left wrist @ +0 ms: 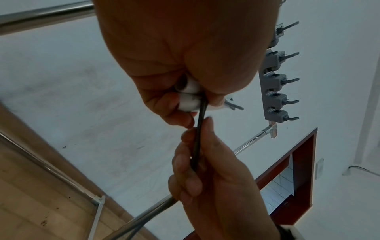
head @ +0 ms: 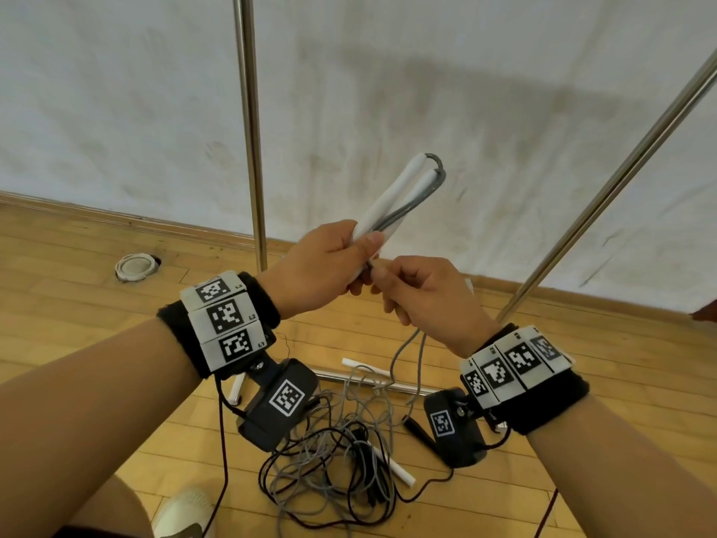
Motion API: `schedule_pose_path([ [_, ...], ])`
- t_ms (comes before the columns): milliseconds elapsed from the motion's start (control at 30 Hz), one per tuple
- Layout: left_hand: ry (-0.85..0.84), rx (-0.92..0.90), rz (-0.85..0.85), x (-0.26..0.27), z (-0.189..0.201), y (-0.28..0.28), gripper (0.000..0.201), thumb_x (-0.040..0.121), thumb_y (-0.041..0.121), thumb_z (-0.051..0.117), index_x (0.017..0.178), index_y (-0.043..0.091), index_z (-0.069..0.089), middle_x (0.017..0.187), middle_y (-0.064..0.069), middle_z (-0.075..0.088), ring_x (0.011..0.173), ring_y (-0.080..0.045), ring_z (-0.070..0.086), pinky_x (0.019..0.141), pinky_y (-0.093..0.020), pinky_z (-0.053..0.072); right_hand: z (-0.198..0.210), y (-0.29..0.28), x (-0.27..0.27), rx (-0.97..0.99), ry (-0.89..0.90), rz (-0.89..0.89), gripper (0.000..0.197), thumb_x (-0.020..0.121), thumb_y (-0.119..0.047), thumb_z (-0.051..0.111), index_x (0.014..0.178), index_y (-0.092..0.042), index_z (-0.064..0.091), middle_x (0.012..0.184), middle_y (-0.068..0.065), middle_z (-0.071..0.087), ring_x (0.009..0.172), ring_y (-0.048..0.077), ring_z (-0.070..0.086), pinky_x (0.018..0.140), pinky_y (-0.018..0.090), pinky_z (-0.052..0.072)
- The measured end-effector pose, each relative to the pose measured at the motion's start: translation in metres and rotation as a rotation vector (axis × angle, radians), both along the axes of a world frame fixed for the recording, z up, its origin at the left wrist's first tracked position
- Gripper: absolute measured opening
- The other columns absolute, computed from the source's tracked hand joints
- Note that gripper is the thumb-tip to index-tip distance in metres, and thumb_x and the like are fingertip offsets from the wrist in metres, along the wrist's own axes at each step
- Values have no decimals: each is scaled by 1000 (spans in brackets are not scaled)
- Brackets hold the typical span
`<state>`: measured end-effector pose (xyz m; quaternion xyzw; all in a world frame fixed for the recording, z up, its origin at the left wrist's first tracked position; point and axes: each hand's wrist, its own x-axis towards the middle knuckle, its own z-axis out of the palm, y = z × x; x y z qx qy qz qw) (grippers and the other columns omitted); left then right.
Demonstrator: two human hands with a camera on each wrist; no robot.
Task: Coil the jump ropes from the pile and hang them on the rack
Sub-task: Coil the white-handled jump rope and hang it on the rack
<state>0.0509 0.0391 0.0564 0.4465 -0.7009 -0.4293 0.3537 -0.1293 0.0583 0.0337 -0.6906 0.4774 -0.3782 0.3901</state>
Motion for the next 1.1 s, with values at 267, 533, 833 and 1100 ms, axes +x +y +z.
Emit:
schedule_pose_path([
  [267, -14, 58, -129, 11, 7, 6, 27, 102, 35, 46, 95, 12, 59, 64, 5, 65, 60, -12, 59, 54, -23, 48, -12, 3, -38, 55, 129, 104, 37, 88, -53, 57, 76, -22, 72, 56, 1, 64, 46, 8, 52, 50, 18, 43],
  [533, -369, 53, -538, 11, 4, 22, 17, 101, 36, 50, 94, 24, 61, 69, 7, 62, 60, -9, 56, 60, -24, 48, -18, -2, -72, 56, 359, 226, 17, 88, -23, 71, 77, -34, 65, 61, -16, 64, 58, -3, 59, 56, 13, 47],
  [833, -1036, -177, -538, -13, -23, 34, 28, 100, 47, 46, 79, 30, 47, 74, 8, 53, 57, -7, 50, 53, -26, 39, -9, -8, -46, 83, 605, 242, 57, 86, -64, 56, 70, -10, 65, 40, -12, 36, 37, 5, 32, 39, 12, 24],
  [1100, -924, -148, -278, -10, -31, 9, 34, 104, 36, 42, 80, 16, 56, 69, -1, 55, 59, -16, 51, 60, -32, 45, 5, -6, 0, -70, 509, 14, 43, 97, -32, 54, 66, -5, 66, 46, -15, 53, 40, 5, 41, 44, 14, 34],
])
